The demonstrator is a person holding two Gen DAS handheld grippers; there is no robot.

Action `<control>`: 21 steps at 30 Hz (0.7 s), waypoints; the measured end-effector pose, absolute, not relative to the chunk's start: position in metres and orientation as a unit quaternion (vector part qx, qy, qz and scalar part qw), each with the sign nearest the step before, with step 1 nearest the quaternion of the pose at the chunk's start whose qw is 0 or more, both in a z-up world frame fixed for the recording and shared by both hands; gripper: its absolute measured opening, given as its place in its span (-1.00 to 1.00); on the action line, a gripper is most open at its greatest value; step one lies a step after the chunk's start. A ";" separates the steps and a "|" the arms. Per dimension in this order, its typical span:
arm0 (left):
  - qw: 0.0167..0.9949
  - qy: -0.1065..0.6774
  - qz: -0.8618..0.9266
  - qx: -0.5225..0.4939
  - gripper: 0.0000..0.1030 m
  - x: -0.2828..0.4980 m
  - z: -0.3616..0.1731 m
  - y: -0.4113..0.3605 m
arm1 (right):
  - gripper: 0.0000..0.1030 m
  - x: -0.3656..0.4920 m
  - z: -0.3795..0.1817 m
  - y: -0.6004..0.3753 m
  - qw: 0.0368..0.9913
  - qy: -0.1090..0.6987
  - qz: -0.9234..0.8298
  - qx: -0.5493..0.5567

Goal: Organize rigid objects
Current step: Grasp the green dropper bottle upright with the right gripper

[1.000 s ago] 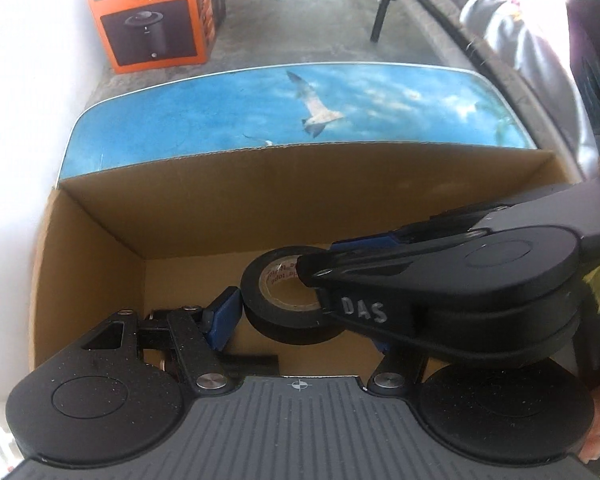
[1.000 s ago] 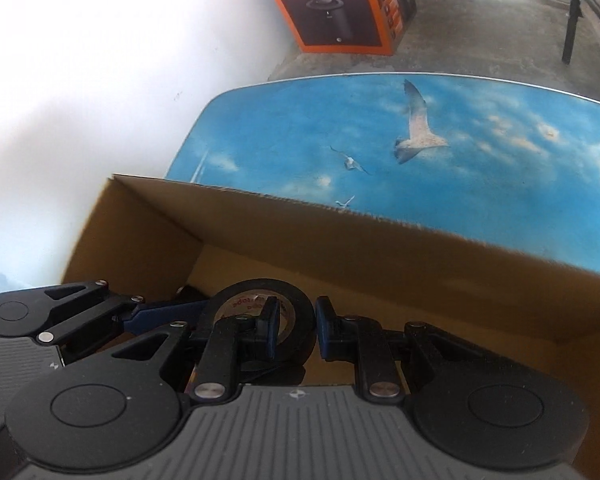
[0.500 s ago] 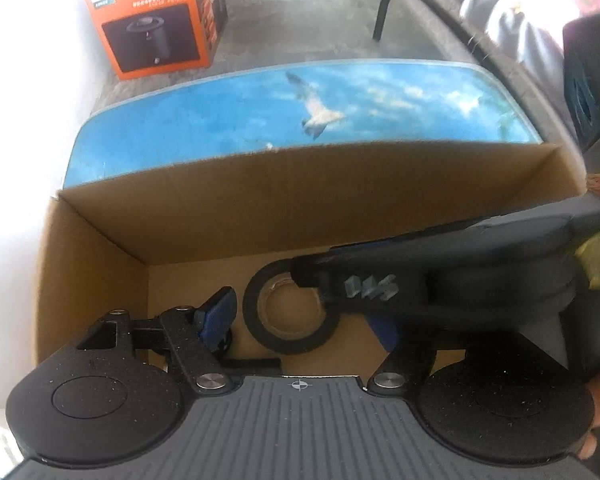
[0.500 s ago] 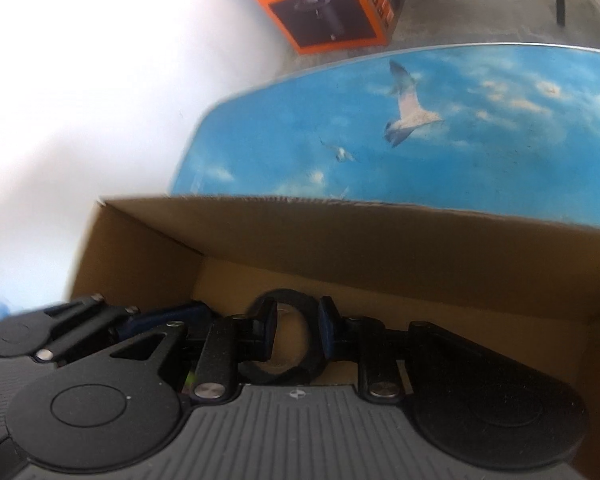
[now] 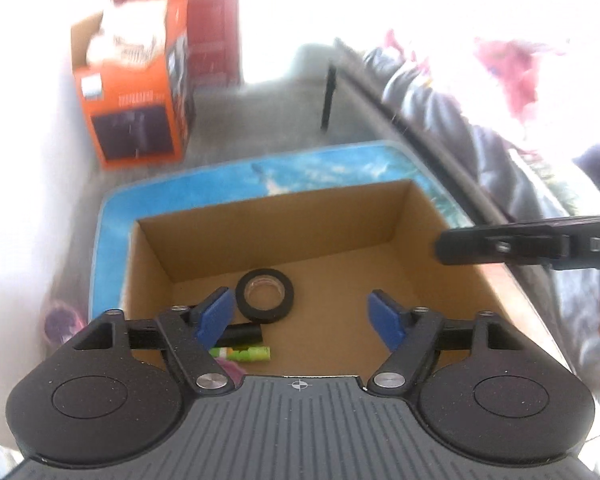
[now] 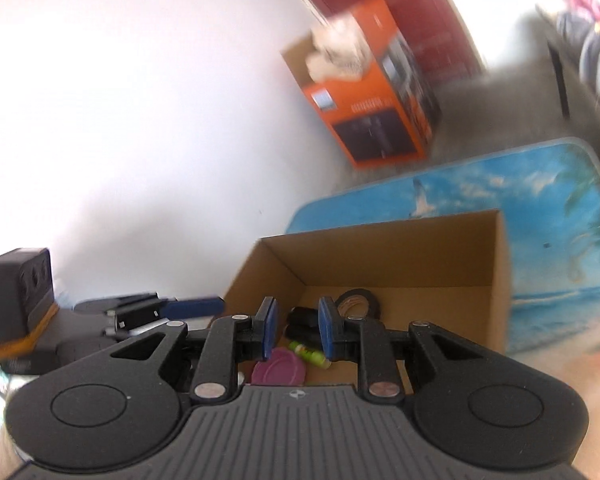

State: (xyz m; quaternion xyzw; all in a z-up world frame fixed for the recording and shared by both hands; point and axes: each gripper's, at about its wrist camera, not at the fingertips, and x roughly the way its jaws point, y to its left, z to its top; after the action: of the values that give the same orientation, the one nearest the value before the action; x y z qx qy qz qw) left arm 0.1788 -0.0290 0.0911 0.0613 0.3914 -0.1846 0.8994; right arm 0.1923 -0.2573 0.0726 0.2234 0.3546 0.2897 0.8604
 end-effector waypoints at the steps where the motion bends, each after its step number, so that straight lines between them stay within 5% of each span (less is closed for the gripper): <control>1: 0.905 0.376 -0.187 0.066 0.60 0.165 0.093 -0.026 | -0.51 0.177 0.075 -0.260 0.863 0.346 0.295 0.222; 8: 0.921 0.335 -0.192 0.053 0.62 0.093 0.067 -0.023 | -0.47 0.105 0.048 -0.250 0.875 0.341 0.279 0.203; 12: 0.923 0.322 -0.194 0.084 0.62 0.069 0.035 -0.038 | -0.21 0.091 0.025 -0.229 0.881 0.356 0.254 0.181; 15: 0.918 0.330 -0.195 0.105 0.60 0.064 0.011 -0.049 | -0.21 0.088 0.013 -0.214 0.882 0.365 0.249 0.164; 21: 0.917 0.324 -0.182 0.142 0.38 0.057 -0.015 -0.060 | -0.21 0.090 0.010 -0.189 0.889 0.360 0.256 0.123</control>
State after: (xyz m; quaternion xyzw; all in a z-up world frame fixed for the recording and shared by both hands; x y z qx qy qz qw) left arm 0.0568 -0.0601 -0.0146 0.1420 0.3239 -0.1825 0.9174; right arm 0.0900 -0.1890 0.0105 0.1228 0.3603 0.2556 0.8887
